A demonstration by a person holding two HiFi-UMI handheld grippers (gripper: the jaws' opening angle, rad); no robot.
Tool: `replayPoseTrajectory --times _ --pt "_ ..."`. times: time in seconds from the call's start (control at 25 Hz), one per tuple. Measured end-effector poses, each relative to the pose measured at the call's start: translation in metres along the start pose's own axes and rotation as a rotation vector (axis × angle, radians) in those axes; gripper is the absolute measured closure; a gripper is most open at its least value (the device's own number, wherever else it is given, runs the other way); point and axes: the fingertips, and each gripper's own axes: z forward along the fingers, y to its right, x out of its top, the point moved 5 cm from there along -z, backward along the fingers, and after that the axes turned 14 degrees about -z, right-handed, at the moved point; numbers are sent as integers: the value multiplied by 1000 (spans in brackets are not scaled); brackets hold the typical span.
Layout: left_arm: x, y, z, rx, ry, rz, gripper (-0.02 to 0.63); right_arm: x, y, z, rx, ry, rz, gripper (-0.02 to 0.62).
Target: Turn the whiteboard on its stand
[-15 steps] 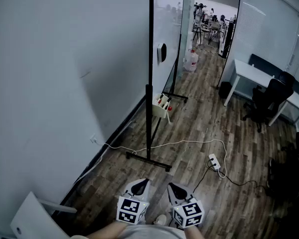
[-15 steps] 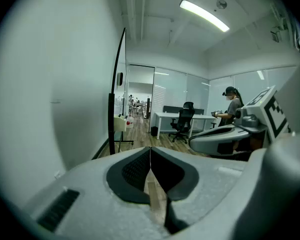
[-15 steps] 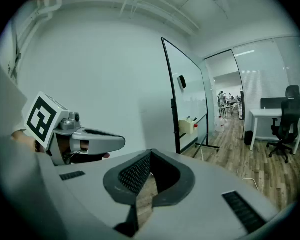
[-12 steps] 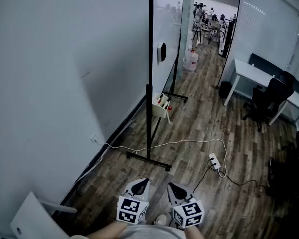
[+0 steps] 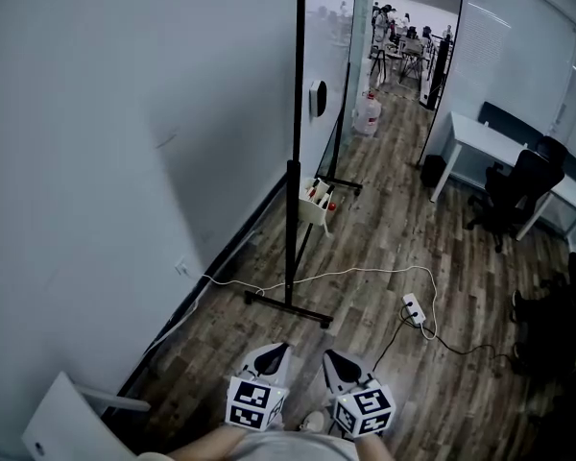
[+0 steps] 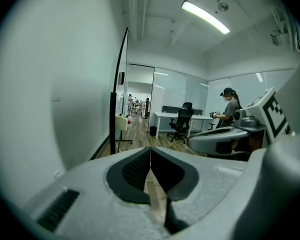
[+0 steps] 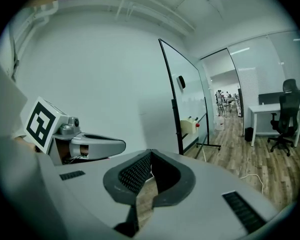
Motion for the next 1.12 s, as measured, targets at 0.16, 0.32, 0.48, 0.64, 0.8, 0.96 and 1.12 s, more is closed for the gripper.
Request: replayPoseTrajectory --times 0.16,0.32,0.48,0.64,0.8,0.96,1.12 --pt "3 -15 -7 -4 7 -4 595 2 -11 11 -1 -2 14 589" --pt "6 -30 -15 -16 11 1 595 6 -25 23 -4 3 15 589" --pt "8 -47 -22 -23 13 4 595 8 -38 32 -21 0 15 589" --pt "5 -52 -21 -41 10 1 595 6 -41 34 -34 -9 15 589" --pt "6 -59 -14 -49 1 -3 595 5 -41 44 -26 -17 19 589" --pt "11 -63 1 -51 -1 6 595 5 -31 54 -28 -11 21 589" --pt "22 -69 23 -50 12 -3 595 8 -13 71 -25 -7 17 589"
